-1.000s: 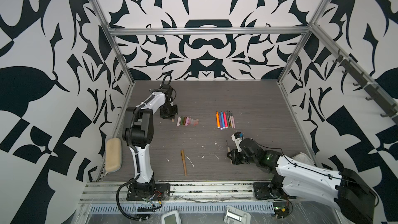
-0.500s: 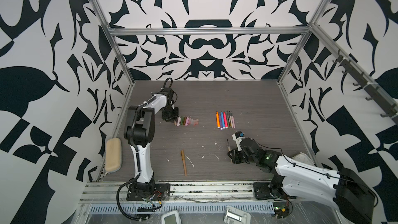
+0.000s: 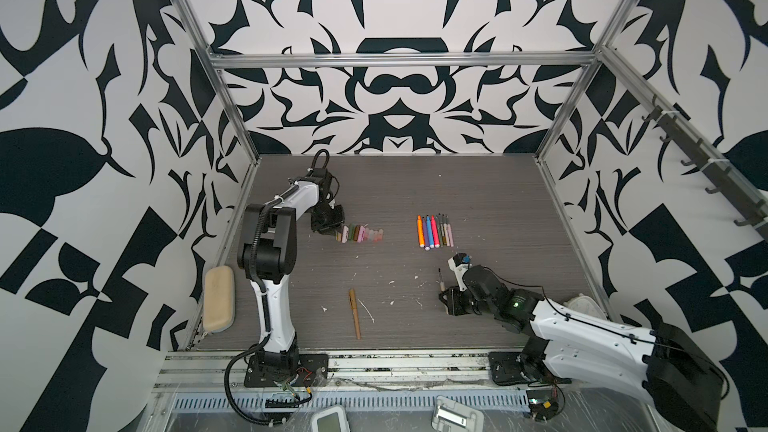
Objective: Open the pen caps
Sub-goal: 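Lower the tan cap beside the pale pink cap with the left gripper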
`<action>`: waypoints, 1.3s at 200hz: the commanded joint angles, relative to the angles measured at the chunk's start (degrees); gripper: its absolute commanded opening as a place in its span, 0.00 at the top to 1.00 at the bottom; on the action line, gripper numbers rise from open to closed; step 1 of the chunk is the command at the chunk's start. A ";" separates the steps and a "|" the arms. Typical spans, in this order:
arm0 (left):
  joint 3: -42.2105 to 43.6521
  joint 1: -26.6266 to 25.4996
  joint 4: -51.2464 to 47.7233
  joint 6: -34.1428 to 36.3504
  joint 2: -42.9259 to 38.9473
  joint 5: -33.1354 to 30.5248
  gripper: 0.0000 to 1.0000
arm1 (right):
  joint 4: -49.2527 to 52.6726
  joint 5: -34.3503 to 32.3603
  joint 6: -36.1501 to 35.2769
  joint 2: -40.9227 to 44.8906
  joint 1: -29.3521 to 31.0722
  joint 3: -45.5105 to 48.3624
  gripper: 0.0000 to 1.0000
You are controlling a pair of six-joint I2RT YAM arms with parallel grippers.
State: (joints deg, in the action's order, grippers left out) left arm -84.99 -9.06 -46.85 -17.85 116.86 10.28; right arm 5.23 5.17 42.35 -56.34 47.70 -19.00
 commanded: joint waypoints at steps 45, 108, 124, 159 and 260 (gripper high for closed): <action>1.35 1.41 0.66 -2.35 -0.89 4.98 0.77 | -1.63 0.39 0.57 -0.25 -0.42 0.11 1.00; 3.11 1.41 3.38 -3.73 -0.21 7.54 0.78 | -1.65 0.49 0.63 -0.35 -0.58 0.11 1.00; 3.47 1.41 3.65 -3.83 -0.28 7.64 0.78 | -1.63 0.50 0.63 -0.36 -0.62 0.11 1.00; 3.60 1.41 3.64 -3.87 -0.80 7.64 0.78 | -1.68 0.61 0.65 -0.69 -0.66 0.02 1.00; 4.04 2.84 2.29 -3.51 -5.58 8.41 0.78 | 1.07 -0.36 0.61 -0.07 -0.88 -1.83 1.00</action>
State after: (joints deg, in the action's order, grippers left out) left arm -82.37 -7.20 -42.52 -21.43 115.18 17.50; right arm 4.97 5.93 42.39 -57.56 47.03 -19.00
